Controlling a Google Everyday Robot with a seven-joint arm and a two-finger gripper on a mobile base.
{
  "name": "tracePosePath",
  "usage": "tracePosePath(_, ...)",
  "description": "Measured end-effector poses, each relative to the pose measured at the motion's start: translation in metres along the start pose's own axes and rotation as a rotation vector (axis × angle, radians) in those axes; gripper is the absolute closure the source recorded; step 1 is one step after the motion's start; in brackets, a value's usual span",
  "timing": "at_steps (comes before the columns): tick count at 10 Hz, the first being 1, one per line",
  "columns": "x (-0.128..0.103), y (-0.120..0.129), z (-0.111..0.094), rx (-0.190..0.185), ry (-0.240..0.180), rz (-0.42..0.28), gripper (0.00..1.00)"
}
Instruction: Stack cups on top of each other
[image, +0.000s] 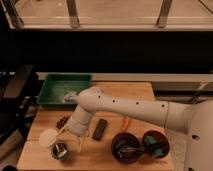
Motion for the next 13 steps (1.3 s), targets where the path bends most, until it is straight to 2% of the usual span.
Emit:
tracePosePath(1,0.000,0.001,0.000,-0.004,-0.004,-0.004,0.28)
tracePosePath(3,-0.003,0.002,0.011,-0.044,-0.033,-0.032,0.28)
tracePosePath(6,0.000,0.010,0.026,-0.061,-0.051,-0.046,0.28)
tracePosePath(13,0.012,0.028,0.049,-0.051,-0.076,-0.037,0.28)
